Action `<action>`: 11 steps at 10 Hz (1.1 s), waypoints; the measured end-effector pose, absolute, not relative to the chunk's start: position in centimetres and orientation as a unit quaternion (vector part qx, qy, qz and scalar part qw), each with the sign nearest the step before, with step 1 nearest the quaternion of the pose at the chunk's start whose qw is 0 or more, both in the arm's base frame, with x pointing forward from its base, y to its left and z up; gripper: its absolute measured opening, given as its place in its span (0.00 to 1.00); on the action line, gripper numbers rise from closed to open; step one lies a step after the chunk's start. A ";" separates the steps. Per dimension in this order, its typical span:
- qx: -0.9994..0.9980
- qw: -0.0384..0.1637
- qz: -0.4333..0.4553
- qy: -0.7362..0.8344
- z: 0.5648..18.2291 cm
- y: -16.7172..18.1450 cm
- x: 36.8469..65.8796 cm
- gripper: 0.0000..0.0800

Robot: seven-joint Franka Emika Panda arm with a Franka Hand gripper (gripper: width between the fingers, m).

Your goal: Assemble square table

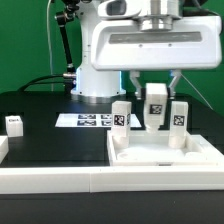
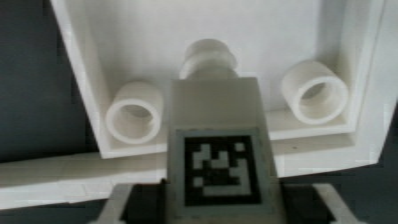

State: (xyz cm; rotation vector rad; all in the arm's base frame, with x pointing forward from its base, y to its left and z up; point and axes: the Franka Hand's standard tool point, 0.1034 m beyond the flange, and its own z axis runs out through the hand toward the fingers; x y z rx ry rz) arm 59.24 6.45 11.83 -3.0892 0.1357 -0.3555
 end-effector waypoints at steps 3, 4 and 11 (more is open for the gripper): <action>-0.991 0.016 -0.126 0.034 12.3 7.5 61.0 0.36; -0.991 0.016 -0.131 0.034 12.2 7.5 61.1 0.36; -0.974 0.017 -0.227 0.019 12.1 9.6 61.8 0.36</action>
Offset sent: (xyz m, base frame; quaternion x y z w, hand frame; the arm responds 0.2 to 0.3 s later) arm 0.0000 0.0000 0.0000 0.0000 0.0000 0.0000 1.0000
